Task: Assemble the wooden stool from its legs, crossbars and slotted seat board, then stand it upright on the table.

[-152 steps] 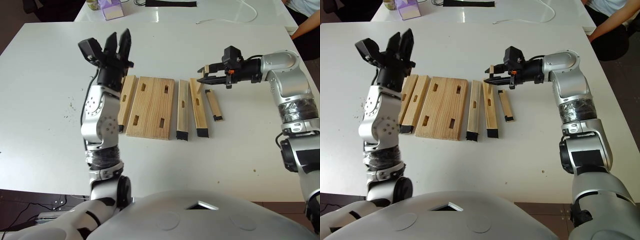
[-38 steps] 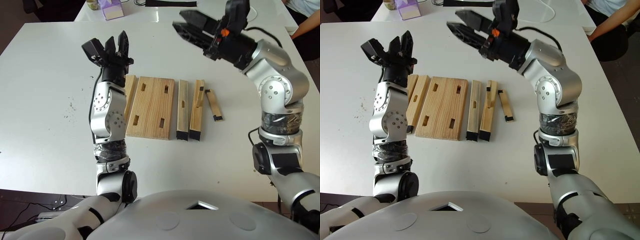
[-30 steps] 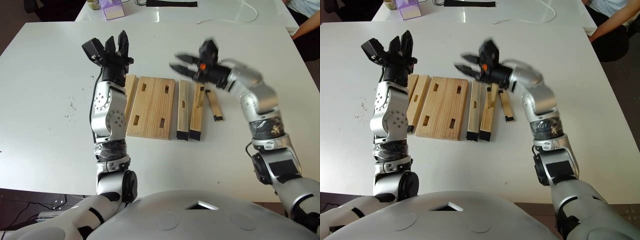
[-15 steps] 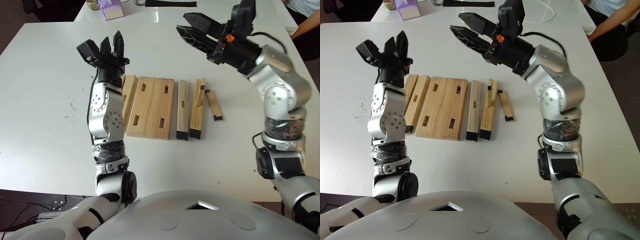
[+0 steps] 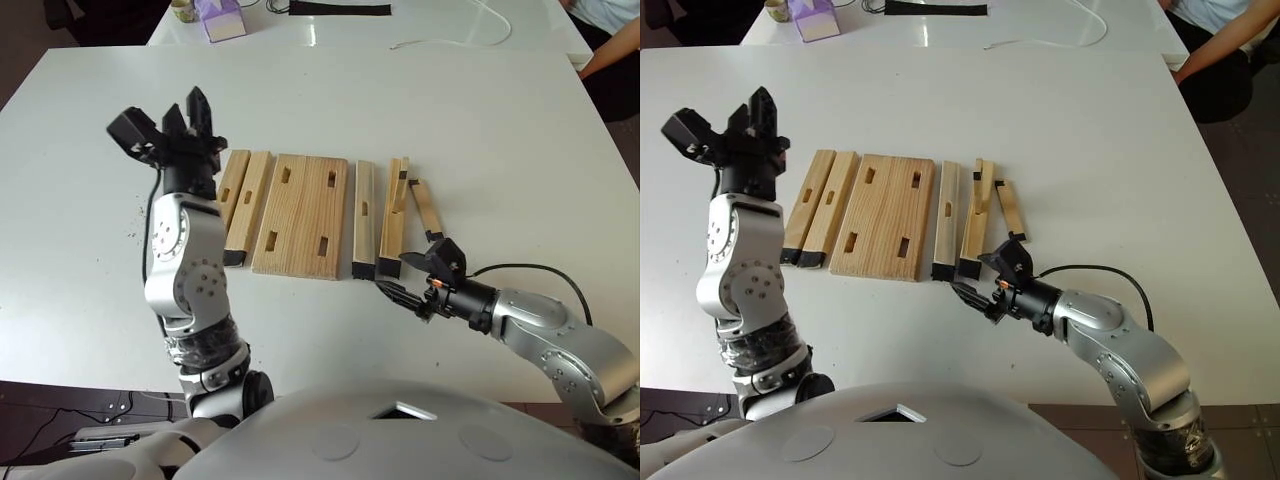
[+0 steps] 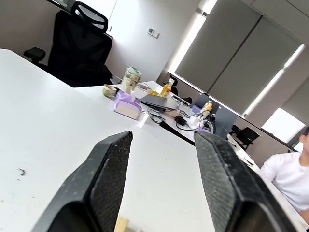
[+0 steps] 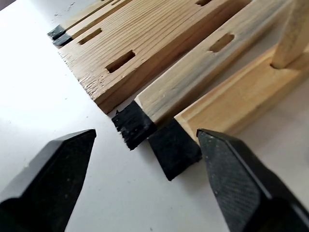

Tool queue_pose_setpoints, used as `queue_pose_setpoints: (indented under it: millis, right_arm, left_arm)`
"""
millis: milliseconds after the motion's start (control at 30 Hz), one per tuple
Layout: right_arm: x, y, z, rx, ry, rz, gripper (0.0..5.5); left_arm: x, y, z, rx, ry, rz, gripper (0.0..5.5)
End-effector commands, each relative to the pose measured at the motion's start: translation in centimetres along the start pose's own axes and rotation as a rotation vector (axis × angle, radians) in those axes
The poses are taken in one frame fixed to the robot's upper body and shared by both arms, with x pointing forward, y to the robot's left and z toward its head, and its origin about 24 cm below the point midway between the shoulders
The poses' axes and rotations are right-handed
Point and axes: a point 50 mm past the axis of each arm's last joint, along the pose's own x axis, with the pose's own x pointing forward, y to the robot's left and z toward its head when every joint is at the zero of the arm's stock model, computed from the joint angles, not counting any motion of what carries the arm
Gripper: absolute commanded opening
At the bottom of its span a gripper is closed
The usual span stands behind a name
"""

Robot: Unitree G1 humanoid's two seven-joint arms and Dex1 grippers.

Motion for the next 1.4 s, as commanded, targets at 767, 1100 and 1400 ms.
queue_pose_setpoints:
  millis: [767, 1100, 1400]
  right_arm:
    - [5.0, -1.4, 0.0, -0.040, 0.019, -0.323, 3.81]
    - [3.5, -3.8, -0.1, -0.115, 0.077, -0.362, 3.81]
    - [3.7, -3.6, 0.2, -0.157, 0.097, -0.295, 3.81]
  left_arm:
    - [-1.0, -4.9, -2.8, -0.031, 0.074, -0.126, 2.36]
    - [-1.3, -4.6, -3.0, -0.042, 0.048, -0.084, 2.36]
    - [-1.5, -4.5, -3.0, -0.051, 0.028, -0.063, 2.36]
